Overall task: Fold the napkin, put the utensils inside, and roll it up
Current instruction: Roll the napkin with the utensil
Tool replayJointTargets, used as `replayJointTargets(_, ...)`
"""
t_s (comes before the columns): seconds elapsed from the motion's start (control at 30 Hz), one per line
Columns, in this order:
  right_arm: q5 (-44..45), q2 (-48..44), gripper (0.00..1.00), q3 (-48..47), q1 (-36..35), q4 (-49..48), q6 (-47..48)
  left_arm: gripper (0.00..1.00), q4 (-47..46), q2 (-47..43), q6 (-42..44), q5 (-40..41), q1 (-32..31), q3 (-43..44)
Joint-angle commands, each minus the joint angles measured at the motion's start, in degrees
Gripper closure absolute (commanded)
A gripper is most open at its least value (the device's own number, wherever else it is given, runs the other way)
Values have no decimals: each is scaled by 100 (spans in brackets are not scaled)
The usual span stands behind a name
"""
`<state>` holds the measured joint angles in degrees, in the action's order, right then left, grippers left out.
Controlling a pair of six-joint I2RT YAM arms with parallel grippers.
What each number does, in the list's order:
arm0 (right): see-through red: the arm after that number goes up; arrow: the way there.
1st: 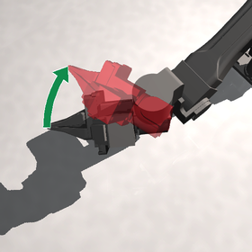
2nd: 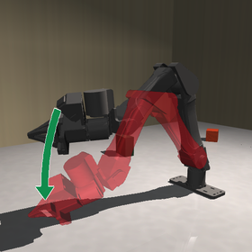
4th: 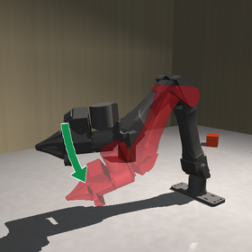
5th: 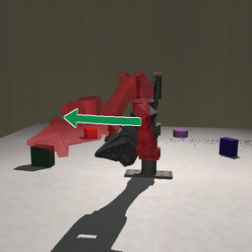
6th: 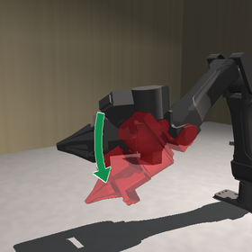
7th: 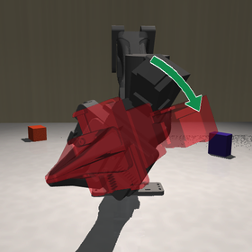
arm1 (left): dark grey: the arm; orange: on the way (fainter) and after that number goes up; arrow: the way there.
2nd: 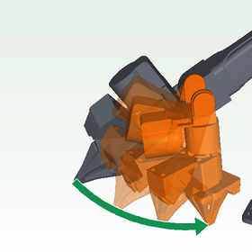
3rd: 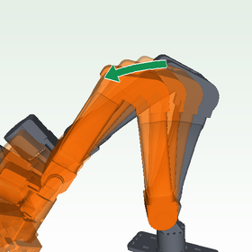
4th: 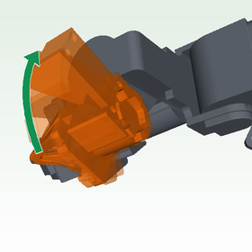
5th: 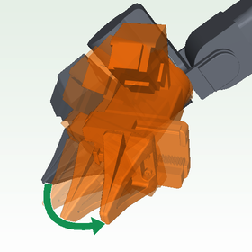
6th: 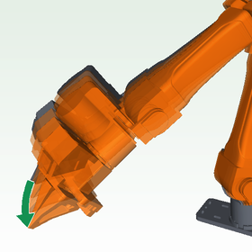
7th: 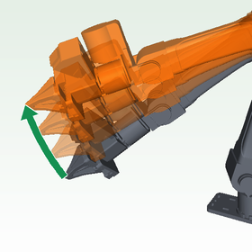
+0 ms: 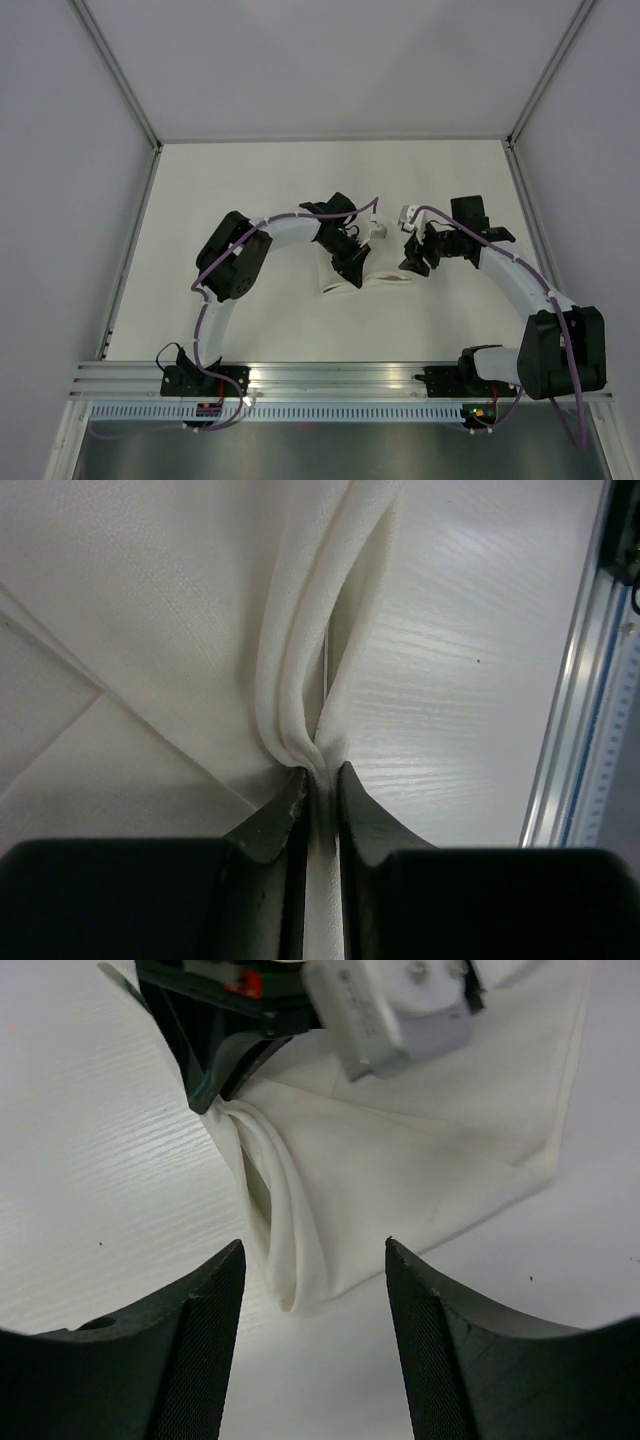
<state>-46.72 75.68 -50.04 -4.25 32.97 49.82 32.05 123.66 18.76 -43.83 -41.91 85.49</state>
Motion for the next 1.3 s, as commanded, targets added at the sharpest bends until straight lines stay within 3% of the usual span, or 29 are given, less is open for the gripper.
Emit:
replayJointTargets(0.0, 171, -351, 36, 546, -600, -905, 405, 98, 776, 492, -250, -318, 121, -33)
replayJointTargets(0.2, 1015, -466, 32, 1233, -1666, -1959, 326, 98, 802, 773, -312, -600, 280, -24)
replayJointTargets(0.67, 2123, -142, 32, 1673, -3265, -2532, 686, 98, 890, 1055, -303, -705, 447, 213)
replayJointTargets(0.97, 2711, 386, 41, 1840, -3574, -3235, 722, 98, 969, 1143, -224, -714, 517, 231)
replayJointTargets(1.27, 2791, 772, 56, 1621, -3653, -3000, 836, 98, 1005, 1143, -171, -758, 579, 266)
